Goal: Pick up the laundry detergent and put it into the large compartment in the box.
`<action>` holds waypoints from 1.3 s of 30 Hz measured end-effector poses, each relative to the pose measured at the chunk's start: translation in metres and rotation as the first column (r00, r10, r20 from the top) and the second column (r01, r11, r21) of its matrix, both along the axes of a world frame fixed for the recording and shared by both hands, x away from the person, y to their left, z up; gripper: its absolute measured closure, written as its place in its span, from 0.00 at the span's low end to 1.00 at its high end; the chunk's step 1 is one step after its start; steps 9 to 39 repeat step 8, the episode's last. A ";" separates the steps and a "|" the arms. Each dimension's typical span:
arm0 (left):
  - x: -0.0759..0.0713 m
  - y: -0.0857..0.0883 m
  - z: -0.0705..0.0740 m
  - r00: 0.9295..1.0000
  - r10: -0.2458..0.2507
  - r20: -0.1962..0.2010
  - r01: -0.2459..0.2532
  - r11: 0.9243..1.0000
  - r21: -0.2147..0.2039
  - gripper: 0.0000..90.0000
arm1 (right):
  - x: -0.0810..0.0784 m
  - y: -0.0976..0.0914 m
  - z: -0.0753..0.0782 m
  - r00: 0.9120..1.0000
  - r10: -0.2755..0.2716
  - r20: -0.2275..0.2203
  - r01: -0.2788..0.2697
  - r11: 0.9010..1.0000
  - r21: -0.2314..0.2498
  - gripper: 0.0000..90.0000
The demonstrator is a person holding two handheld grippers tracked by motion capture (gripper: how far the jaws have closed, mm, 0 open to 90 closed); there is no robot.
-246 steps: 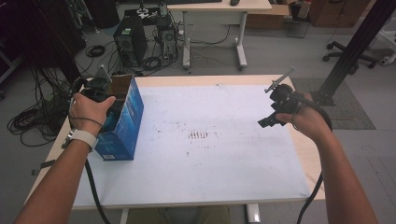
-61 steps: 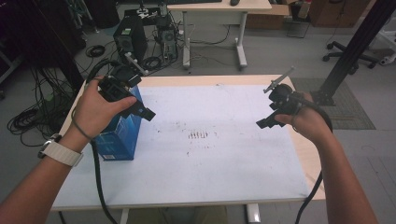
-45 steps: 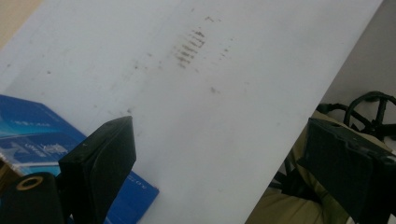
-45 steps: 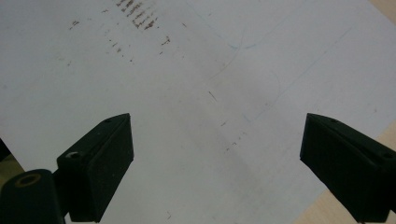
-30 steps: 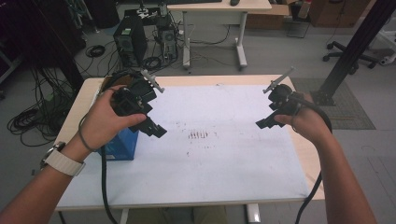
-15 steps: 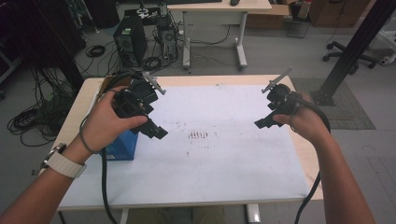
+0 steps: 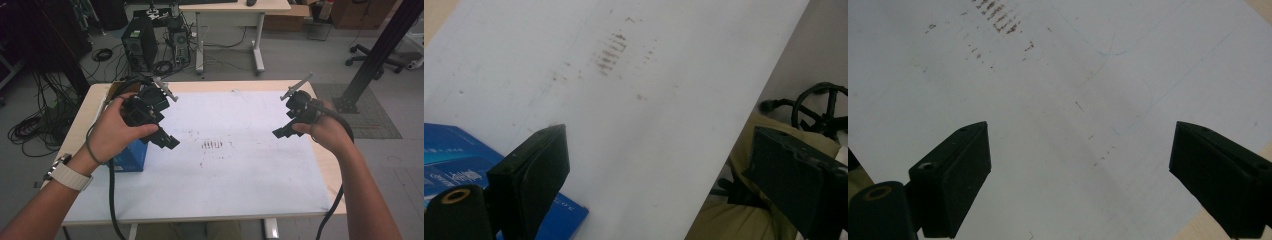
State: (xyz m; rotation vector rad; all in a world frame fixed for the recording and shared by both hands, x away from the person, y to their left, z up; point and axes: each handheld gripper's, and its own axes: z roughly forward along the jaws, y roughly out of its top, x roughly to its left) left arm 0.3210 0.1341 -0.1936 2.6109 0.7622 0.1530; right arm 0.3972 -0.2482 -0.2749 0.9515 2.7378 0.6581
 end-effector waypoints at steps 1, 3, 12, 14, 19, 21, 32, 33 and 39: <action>0.000 0.000 0.000 1.000 0.002 -0.001 -0.002 1.000 0.000 0.11 | 0.000 0.000 0.000 1.000 0.002 0.001 -0.002 1.000 0.000 0.11; 0.000 0.001 -0.001 1.000 0.004 -0.002 -0.004 1.000 -0.001 0.11 | 0.000 0.000 0.000 1.000 0.001 0.000 -0.001 1.000 0.000 0.11; 0.000 0.001 0.000 1.000 0.008 0.000 -0.008 1.000 -0.007 0.11 | 0.000 -0.001 -0.001 1.000 -0.004 -0.003 0.004 1.000 0.002 0.11; 0.000 0.001 0.000 1.000 0.008 0.000 -0.008 1.000 -0.007 0.11 | 0.000 -0.001 -0.001 1.000 -0.004 -0.003 0.004 1.000 0.002 0.11; 0.000 0.001 0.000 1.000 0.008 0.000 -0.008 1.000 -0.007 0.11 | 0.000 -0.001 -0.001 1.000 -0.004 -0.003 0.004 1.000 0.002 0.11; 0.000 0.001 0.000 1.000 0.008 0.000 -0.008 1.000 -0.007 0.11 | 0.000 -0.001 -0.001 1.000 -0.004 -0.003 0.004 1.000 0.002 0.11; 0.000 0.001 0.000 1.000 0.008 0.000 -0.008 1.000 -0.007 0.11 | 0.000 -0.001 -0.001 1.000 -0.004 -0.003 0.004 1.000 0.002 0.11; 0.000 0.001 0.000 1.000 0.008 0.000 -0.008 1.000 -0.007 0.11 | 0.000 -0.001 -0.001 1.000 -0.004 -0.003 0.004 1.000 0.002 0.11; 0.000 0.001 0.000 1.000 0.008 0.000 -0.008 1.000 -0.007 0.11 | 0.000 -0.001 -0.001 1.000 -0.004 -0.003 0.004 1.000 0.002 0.11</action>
